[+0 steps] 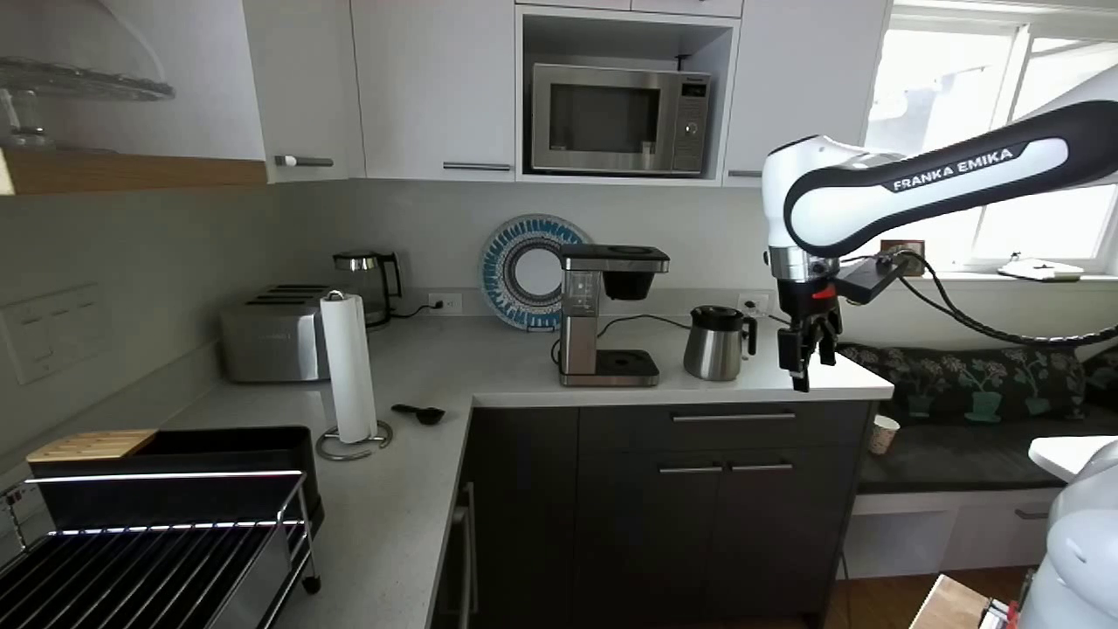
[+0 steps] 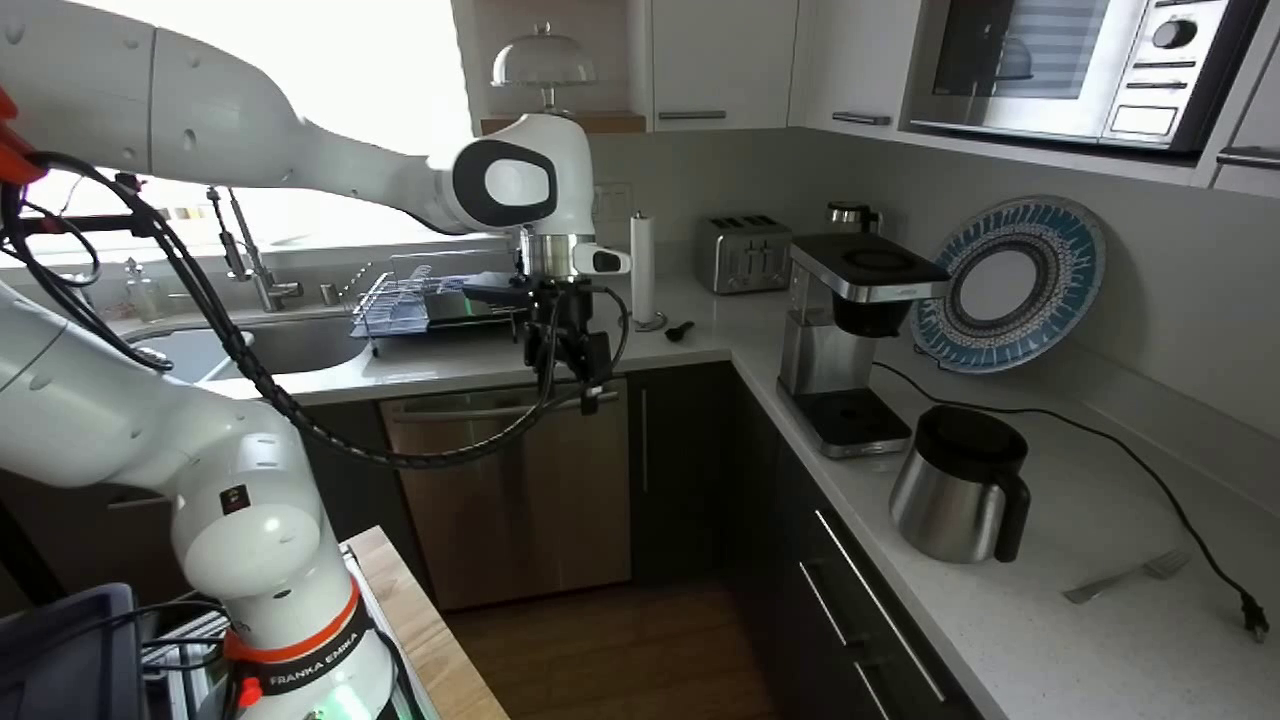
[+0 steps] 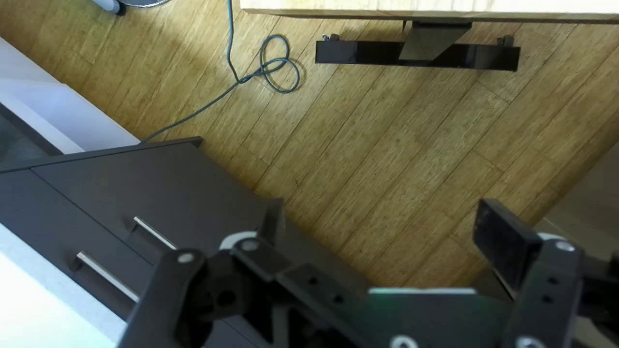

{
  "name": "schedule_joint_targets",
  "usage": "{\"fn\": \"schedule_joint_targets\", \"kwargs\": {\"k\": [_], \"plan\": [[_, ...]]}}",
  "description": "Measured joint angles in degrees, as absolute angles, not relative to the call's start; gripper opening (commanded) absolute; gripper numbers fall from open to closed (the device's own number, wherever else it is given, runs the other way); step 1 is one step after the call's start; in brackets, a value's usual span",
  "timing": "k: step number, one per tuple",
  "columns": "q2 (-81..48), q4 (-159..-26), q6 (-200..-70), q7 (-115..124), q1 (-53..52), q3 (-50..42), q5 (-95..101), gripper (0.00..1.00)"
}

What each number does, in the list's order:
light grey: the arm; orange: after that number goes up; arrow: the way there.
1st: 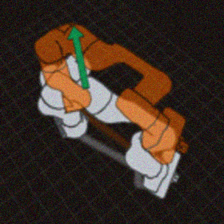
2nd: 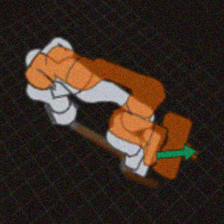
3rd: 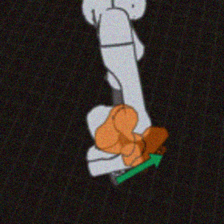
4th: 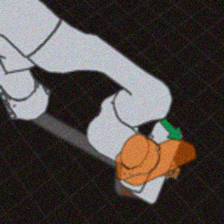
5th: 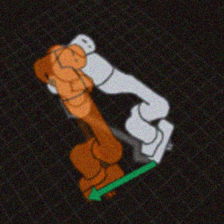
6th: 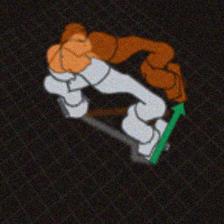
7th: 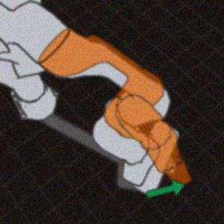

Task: Lift the black lid at the top of the coffee machine

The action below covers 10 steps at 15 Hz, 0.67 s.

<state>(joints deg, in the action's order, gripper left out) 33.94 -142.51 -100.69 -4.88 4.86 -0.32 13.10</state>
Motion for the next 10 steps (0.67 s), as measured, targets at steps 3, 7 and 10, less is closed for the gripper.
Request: {"fn": "schedule_joint_targets", "kwargs": {"k": [3, 7, 10], "plan": [[33.15, -140.53, -102.65, -4.03, 4.87, -1.01, 12.94, 1.00], [27.38, -129.66, -105.35, -3.76, 5.14, -5.55, 10.01, 1.00], [20.03, -118.78, -105.45, -4.84, 5.57, -10.41, 2.84, 1.00]]}}
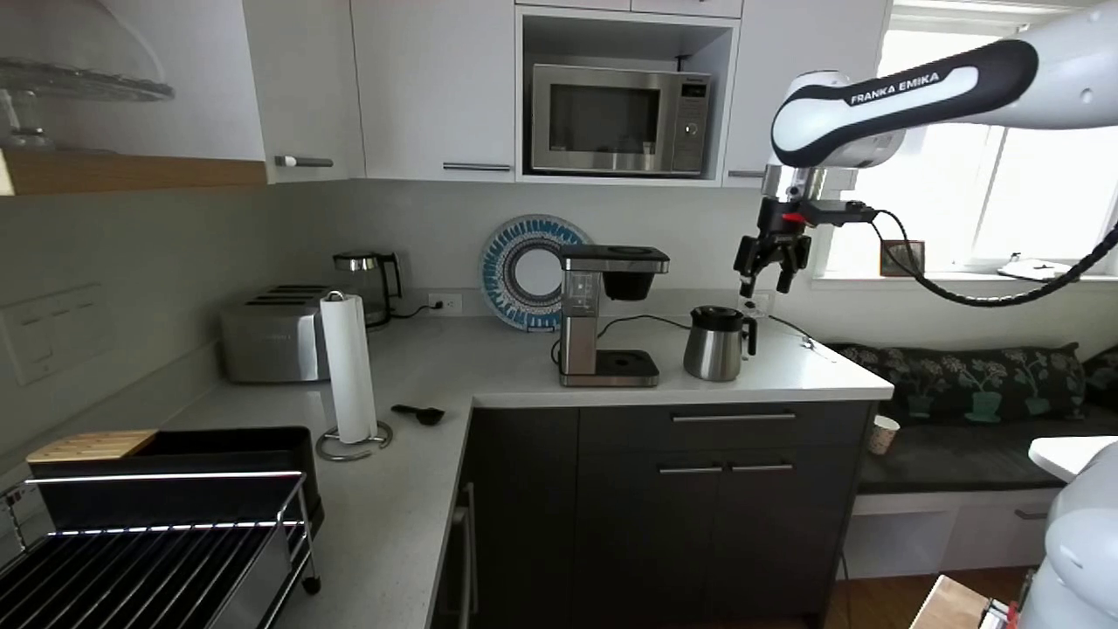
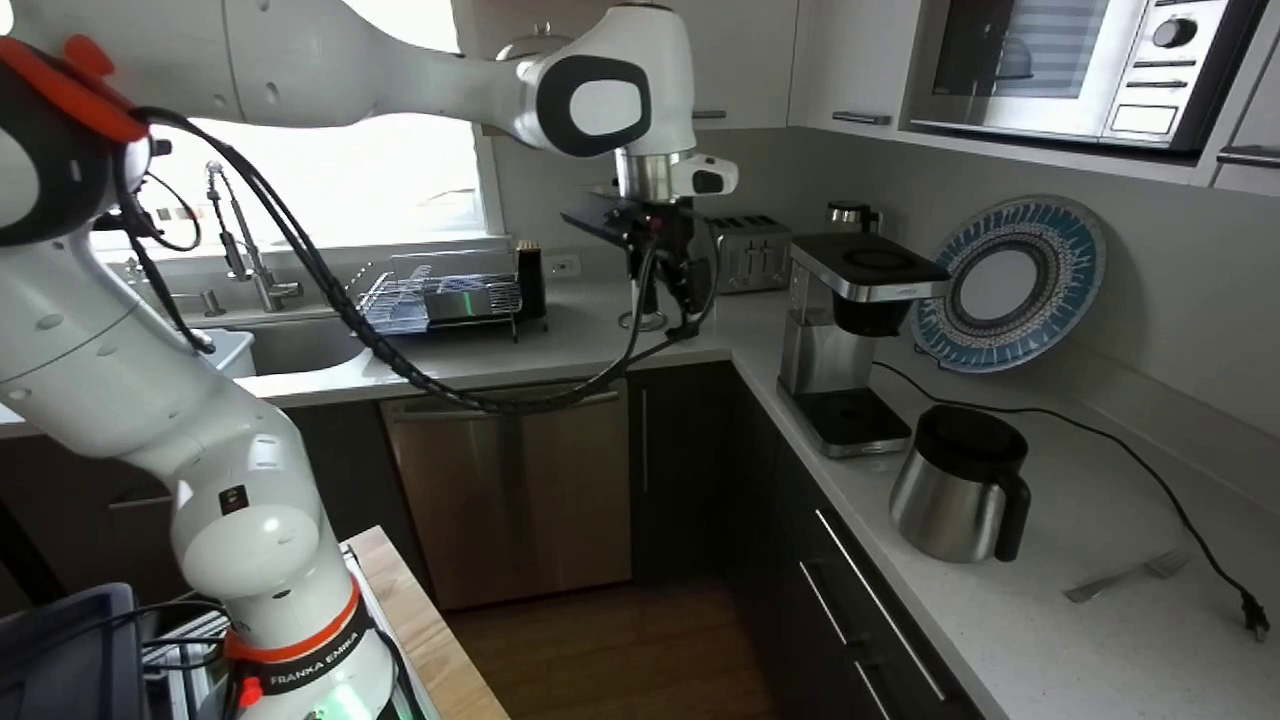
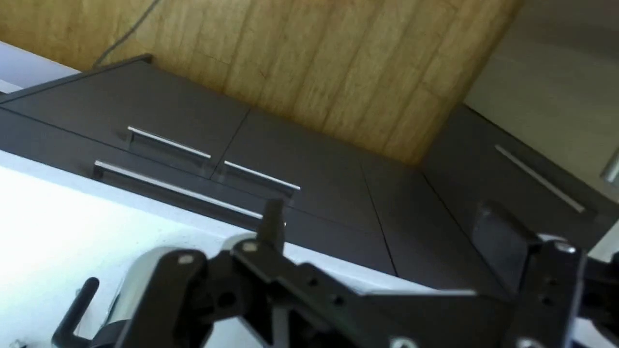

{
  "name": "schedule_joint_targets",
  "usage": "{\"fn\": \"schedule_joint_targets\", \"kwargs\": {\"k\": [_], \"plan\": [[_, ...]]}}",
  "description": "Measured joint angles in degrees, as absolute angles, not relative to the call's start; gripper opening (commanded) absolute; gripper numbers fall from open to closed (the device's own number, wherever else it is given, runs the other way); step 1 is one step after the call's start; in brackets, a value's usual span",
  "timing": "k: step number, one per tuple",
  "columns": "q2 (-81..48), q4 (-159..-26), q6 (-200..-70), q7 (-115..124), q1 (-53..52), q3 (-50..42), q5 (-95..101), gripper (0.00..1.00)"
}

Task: Lift the black lid at the top of the coffee machine

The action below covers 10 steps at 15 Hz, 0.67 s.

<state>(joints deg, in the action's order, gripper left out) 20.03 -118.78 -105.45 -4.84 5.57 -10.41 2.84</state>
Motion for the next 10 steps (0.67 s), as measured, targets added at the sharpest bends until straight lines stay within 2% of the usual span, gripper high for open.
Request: {"fn": "schedule_joint_targets", "kwargs": {"k": [5, 10], "plan": [[5.64, -101.80, -103.07, -5.03, 7.19, -15.76, -13.45, 1.00], [-8.23, -85.76, -99.68, -5.03, 12.04, -16.78, -30.43, 1.00]]}}
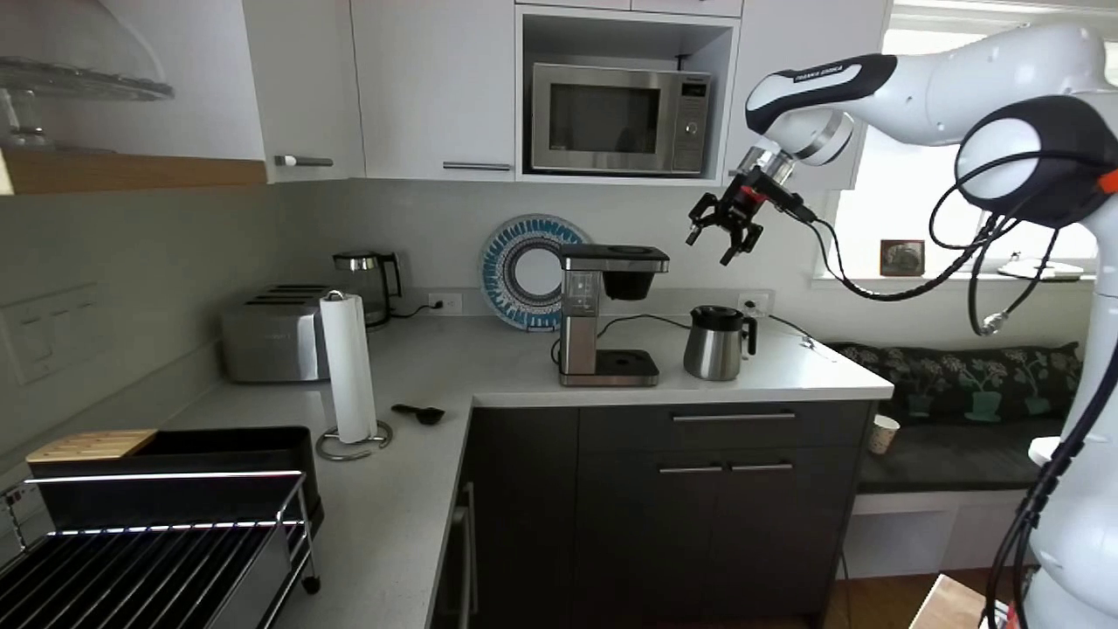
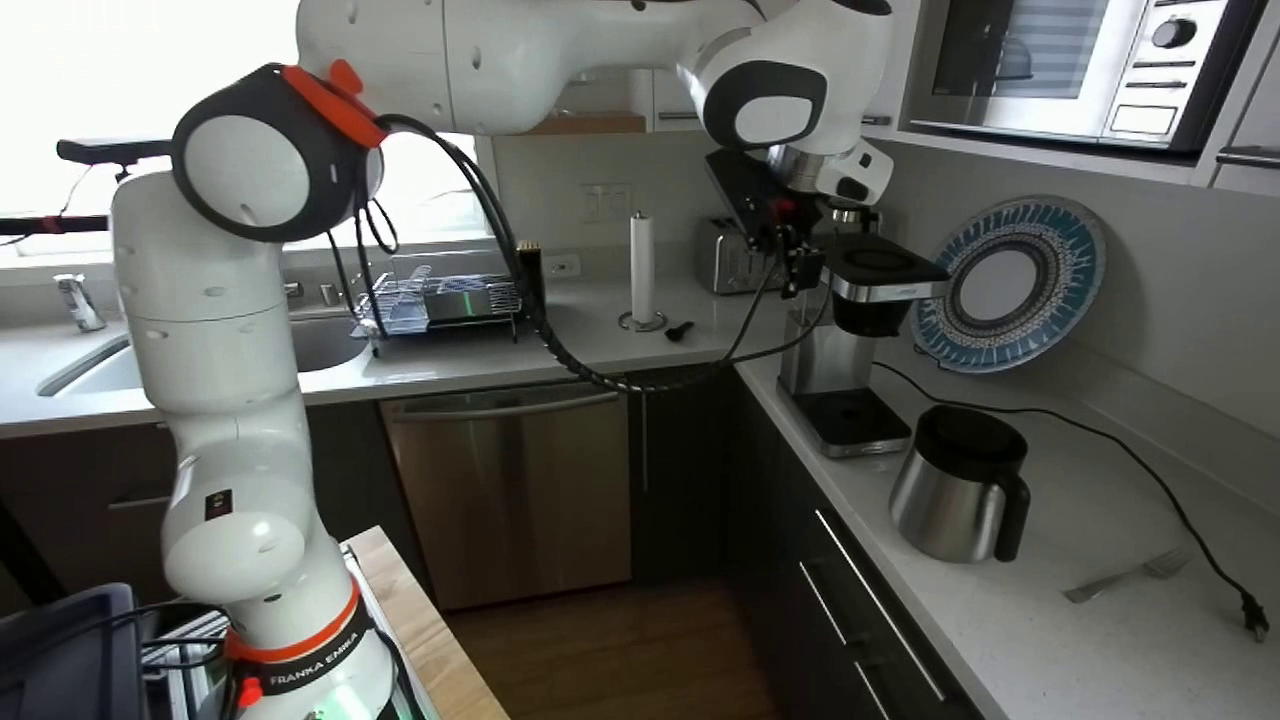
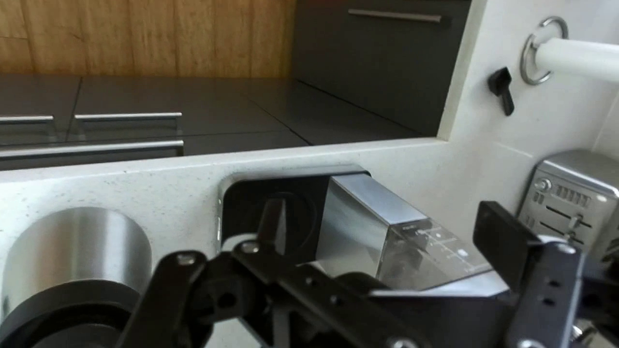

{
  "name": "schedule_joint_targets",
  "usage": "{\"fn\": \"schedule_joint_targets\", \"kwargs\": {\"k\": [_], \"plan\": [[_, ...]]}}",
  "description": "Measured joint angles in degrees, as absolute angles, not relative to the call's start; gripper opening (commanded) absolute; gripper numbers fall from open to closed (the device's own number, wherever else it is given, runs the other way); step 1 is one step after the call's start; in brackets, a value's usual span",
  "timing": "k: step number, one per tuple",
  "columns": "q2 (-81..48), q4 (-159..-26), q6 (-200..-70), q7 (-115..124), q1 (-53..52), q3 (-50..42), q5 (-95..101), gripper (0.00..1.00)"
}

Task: Lift the black lid at the top of the coffee machine

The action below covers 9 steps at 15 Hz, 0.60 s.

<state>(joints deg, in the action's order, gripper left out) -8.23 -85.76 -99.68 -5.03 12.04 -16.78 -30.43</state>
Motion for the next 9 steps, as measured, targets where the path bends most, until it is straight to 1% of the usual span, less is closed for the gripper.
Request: {"fn": "schedule_joint_targets", "kwargs": {"k": [4, 9], "plan": [[-16.57, -75.37, -98.72, -4.44, 15.73, -16.02, -33.88, 1.00], [-17.93, -73.22, -98.44, -3.72, 15.99, -15.72, -34.04, 1.00]]}}
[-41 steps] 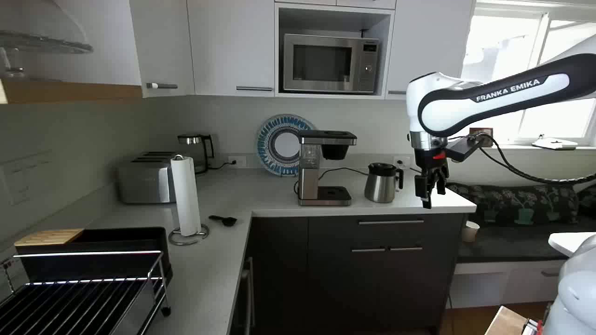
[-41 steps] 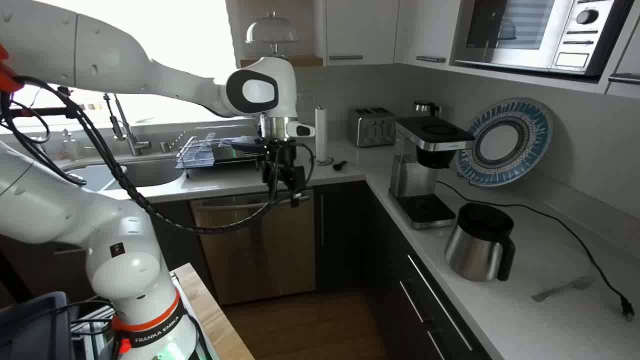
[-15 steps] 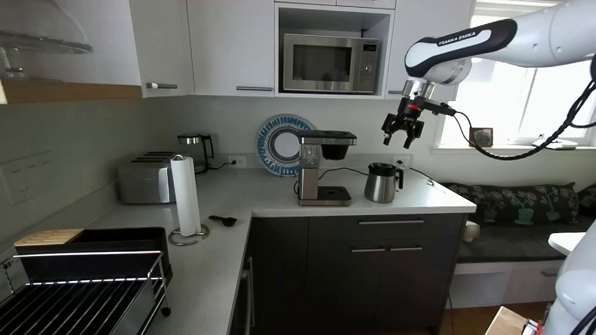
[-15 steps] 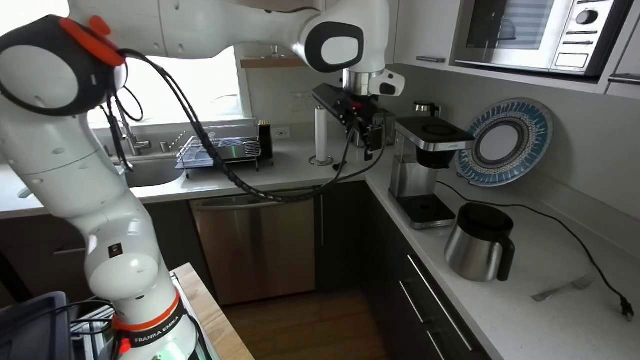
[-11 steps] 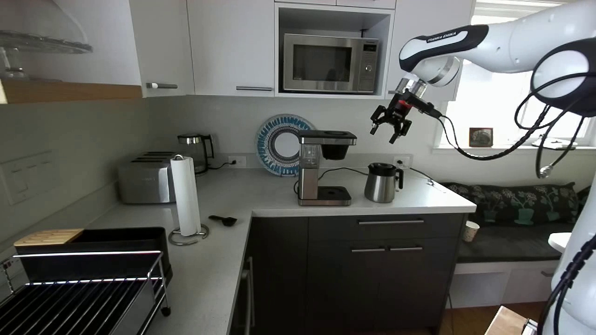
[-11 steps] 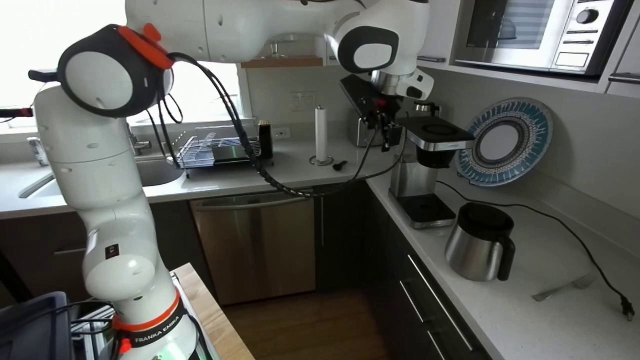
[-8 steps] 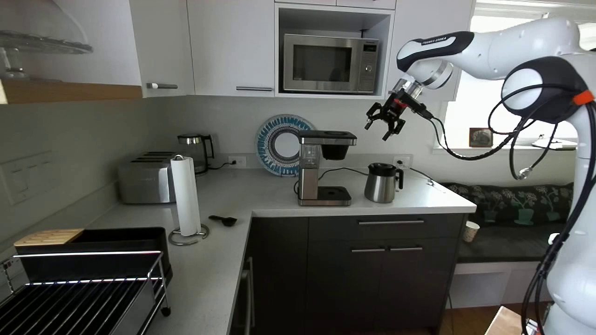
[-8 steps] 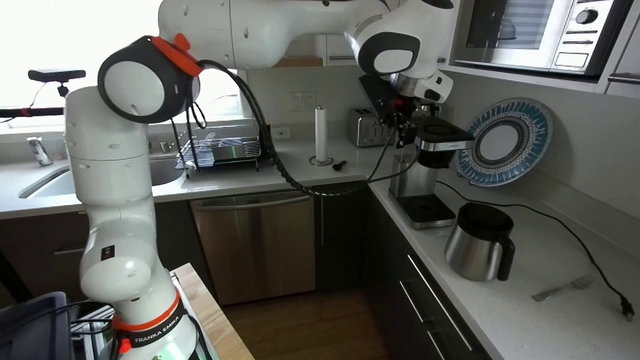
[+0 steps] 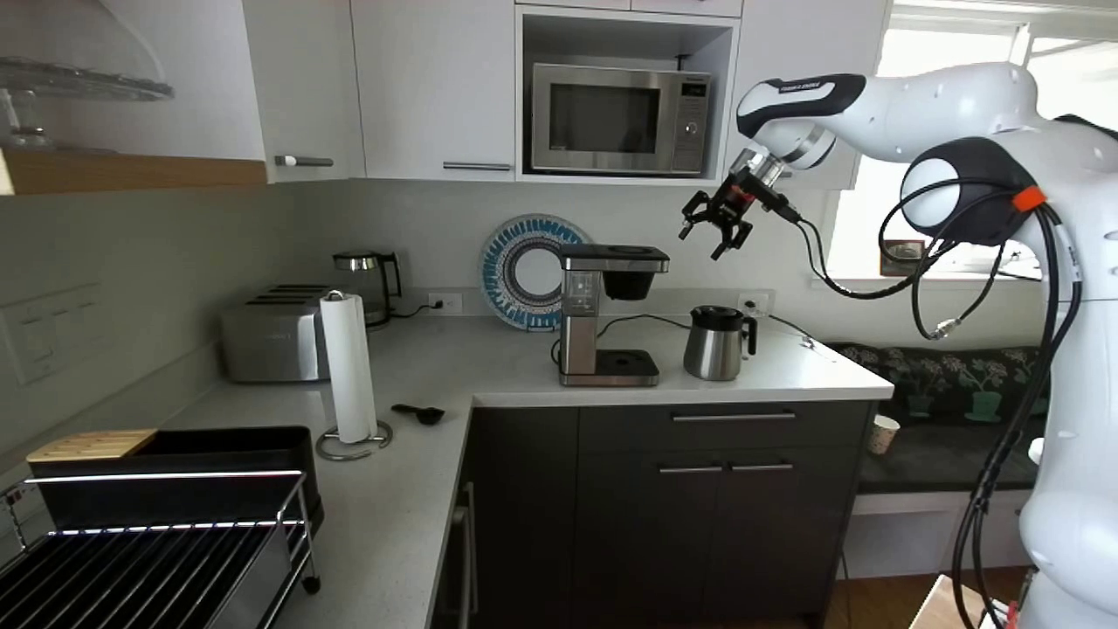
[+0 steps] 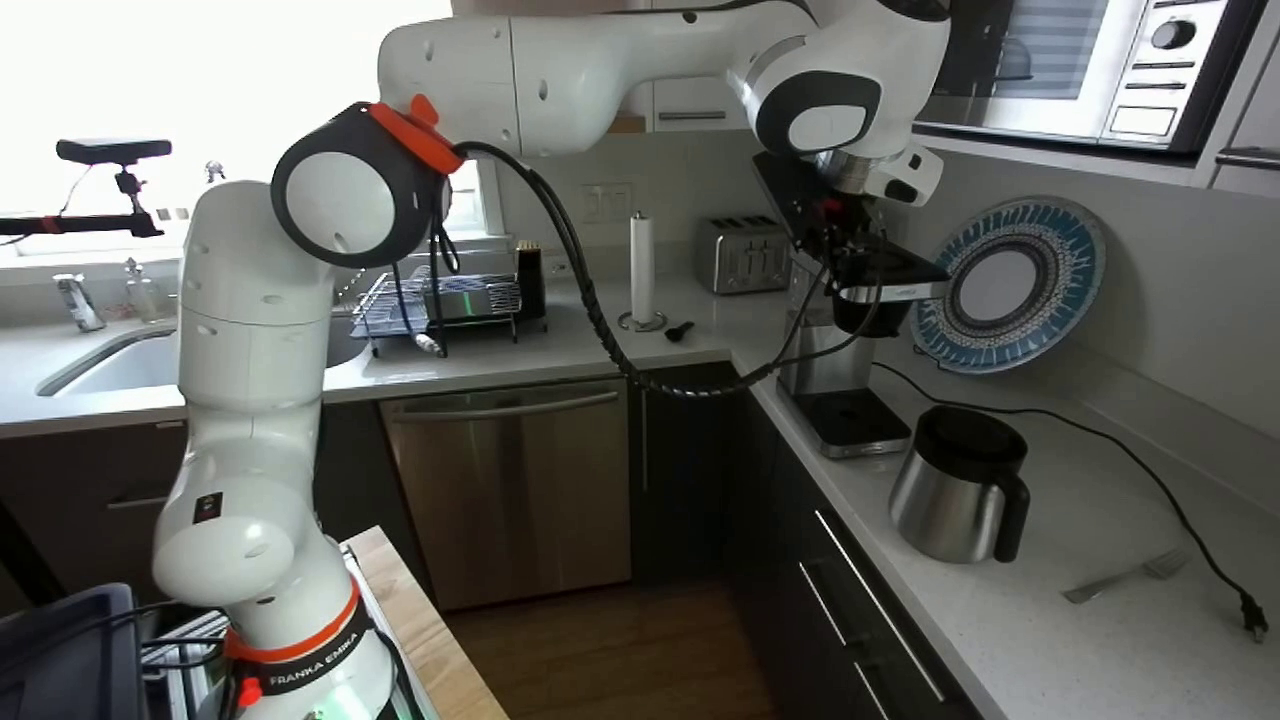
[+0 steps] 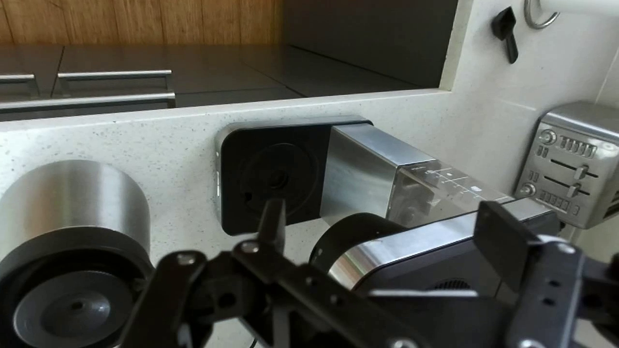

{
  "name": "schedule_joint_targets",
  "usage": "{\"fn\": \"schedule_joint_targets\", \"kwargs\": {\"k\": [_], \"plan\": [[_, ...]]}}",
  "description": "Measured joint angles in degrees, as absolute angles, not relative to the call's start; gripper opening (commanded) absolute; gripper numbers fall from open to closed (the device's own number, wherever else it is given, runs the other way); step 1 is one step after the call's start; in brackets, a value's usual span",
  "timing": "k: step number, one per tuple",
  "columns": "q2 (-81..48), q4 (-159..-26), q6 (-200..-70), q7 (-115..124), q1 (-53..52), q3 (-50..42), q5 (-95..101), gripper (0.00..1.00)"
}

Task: Lift the black lid at the top of the coffee machine

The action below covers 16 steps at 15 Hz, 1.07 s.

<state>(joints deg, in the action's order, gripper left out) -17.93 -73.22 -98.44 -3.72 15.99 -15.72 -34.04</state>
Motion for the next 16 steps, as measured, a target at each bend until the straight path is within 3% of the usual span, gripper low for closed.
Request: {"fn": "schedule_joint_targets", "kwargs": {"k": [16], "plan": [[-36.28, -58.18, -121.77, -8.93, 20.35, -9.16, -51.96, 1.00]]}}
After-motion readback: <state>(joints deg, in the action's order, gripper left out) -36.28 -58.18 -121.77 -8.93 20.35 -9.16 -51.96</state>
